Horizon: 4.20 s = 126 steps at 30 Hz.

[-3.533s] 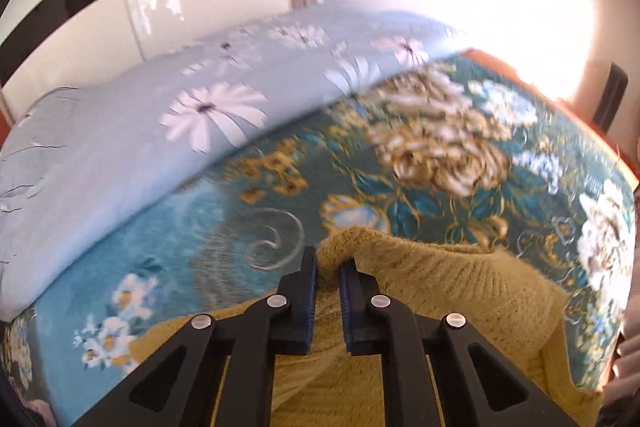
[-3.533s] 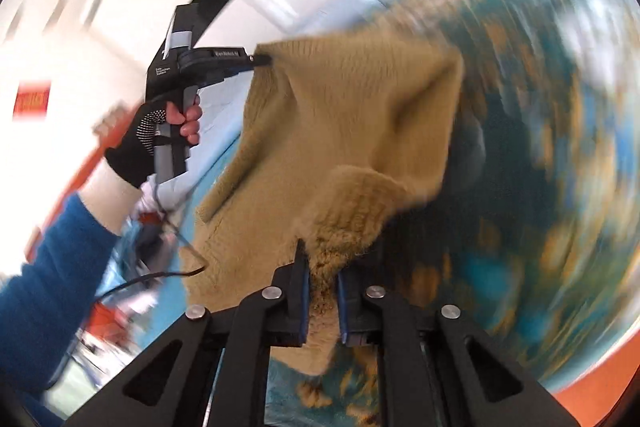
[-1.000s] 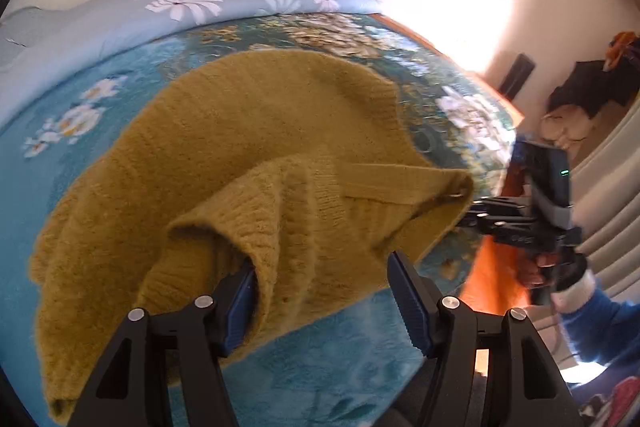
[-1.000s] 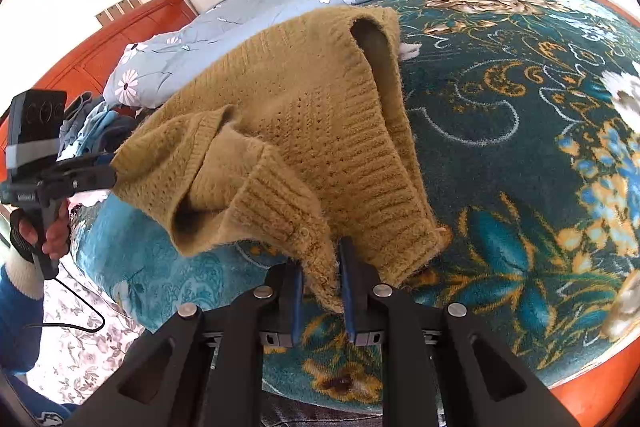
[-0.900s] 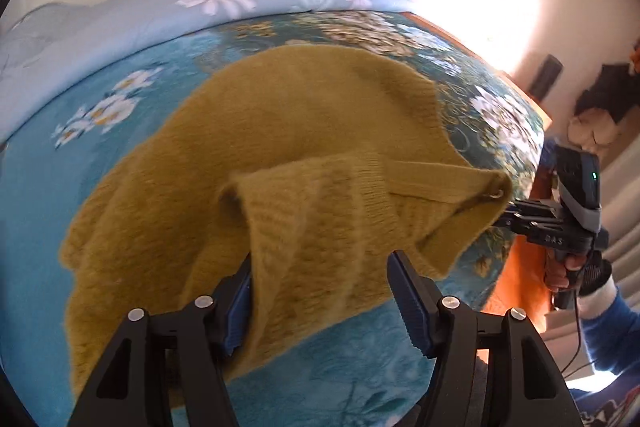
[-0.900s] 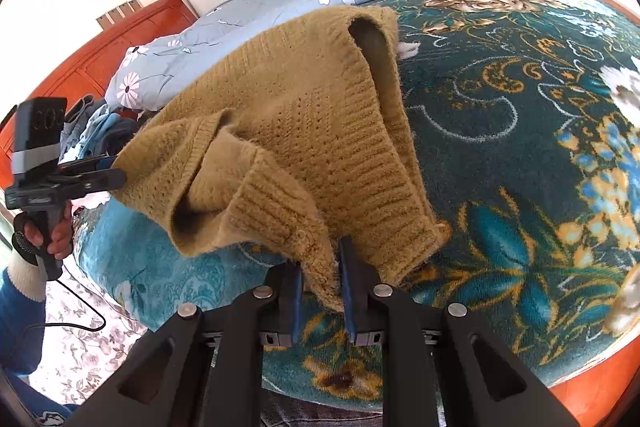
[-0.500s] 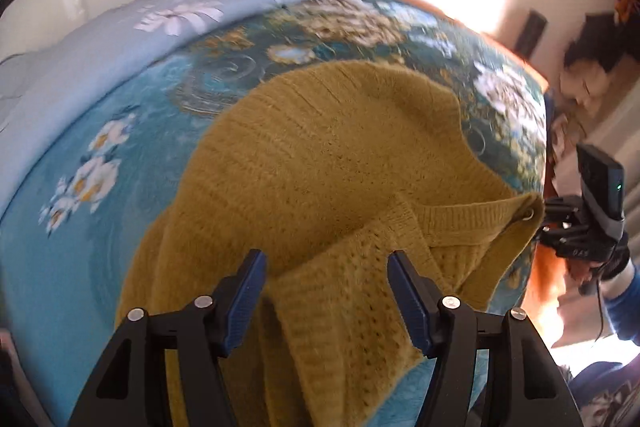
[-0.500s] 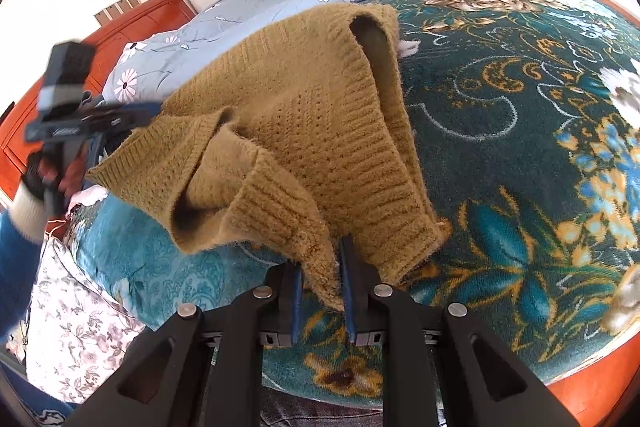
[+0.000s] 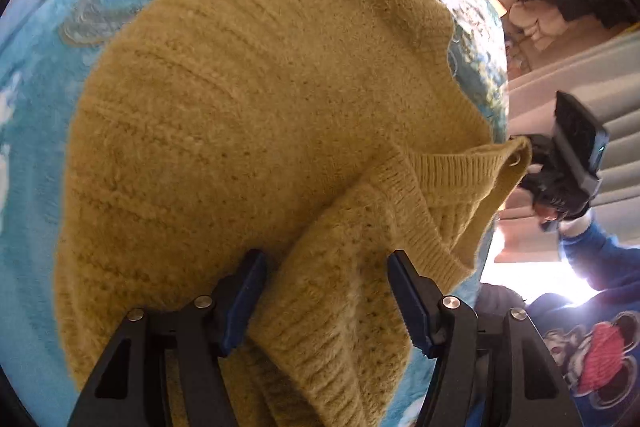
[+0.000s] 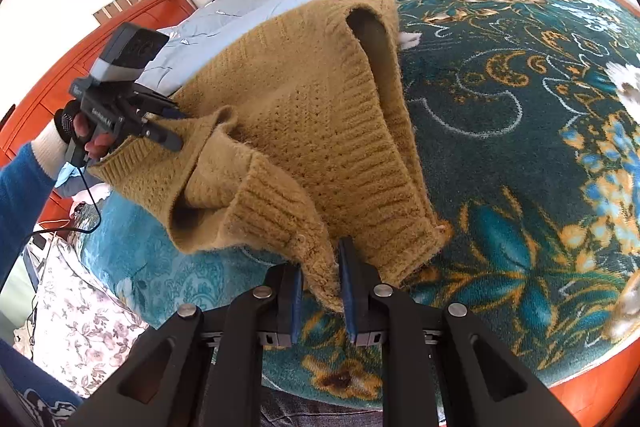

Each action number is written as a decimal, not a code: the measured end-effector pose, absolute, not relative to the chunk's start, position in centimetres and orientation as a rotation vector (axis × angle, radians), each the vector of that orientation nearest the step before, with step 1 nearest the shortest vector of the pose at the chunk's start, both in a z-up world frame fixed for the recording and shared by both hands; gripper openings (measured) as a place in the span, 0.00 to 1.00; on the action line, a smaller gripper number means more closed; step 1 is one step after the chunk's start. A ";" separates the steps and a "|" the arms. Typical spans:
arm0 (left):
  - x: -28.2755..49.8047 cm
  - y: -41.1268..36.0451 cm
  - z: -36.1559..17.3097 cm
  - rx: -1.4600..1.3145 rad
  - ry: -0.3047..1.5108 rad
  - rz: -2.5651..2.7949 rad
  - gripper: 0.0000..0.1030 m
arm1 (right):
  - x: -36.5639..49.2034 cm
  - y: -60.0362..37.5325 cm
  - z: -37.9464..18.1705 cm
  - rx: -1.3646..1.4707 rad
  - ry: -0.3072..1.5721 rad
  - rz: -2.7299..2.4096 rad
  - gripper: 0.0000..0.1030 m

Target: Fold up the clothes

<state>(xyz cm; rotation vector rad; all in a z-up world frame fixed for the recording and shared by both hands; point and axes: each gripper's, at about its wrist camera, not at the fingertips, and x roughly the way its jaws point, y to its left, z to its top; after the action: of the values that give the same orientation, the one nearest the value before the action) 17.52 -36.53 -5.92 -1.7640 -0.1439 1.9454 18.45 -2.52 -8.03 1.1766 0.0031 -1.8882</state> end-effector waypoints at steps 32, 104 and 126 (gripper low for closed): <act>31.2 -35.4 14.3 -1.243 0.075 3.236 0.12 | 17.7 -11.5 12.8 0.763 0.177 -2.300 0.09; 5.2 -64.8 -8.7 -1.781 -0.404 3.263 0.15 | -5.9 -48.5 -7.7 0.978 0.823 -2.249 0.10; 32.4 -56.2 -4.0 -1.482 -1.074 3.064 0.65 | 5.2 -21.0 -4.3 1.172 0.250 -2.091 0.57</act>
<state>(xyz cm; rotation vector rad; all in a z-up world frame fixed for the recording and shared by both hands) 32.36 -56.23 -4.02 -1.4817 -1.0739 3.0636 5.22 -20.95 -4.30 1.1723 0.2497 -2.0913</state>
